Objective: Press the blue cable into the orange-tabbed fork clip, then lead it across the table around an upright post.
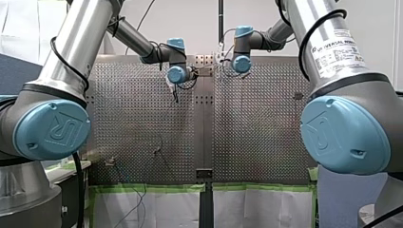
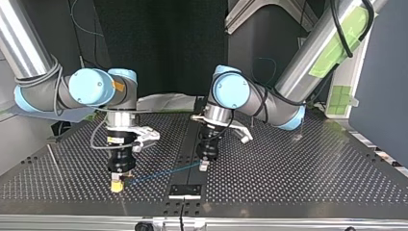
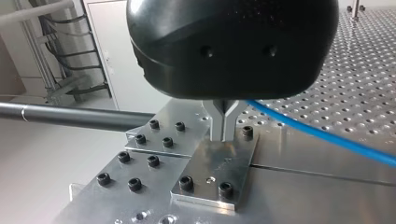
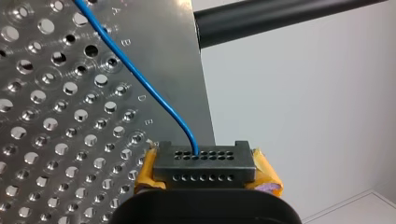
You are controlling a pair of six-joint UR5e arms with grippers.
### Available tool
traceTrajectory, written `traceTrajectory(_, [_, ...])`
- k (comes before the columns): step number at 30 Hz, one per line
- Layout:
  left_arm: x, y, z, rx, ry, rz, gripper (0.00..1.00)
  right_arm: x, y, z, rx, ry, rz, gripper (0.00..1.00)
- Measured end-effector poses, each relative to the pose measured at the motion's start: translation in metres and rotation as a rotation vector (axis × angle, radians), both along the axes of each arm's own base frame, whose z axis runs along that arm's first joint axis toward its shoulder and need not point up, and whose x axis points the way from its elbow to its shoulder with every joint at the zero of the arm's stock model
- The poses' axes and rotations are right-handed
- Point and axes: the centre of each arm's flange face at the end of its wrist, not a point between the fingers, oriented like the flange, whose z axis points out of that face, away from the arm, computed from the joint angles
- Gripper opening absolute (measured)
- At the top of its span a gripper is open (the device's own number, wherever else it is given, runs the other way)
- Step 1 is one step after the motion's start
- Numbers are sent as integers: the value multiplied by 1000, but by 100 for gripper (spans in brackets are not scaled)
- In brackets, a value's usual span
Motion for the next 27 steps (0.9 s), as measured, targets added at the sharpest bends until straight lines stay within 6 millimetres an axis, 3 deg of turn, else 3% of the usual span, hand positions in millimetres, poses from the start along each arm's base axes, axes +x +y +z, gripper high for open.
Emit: traceTrajectory(27, [5, -13, 33, -80, -37, -60, 0, -28, -17, 5, 12, -5, -44, 0])
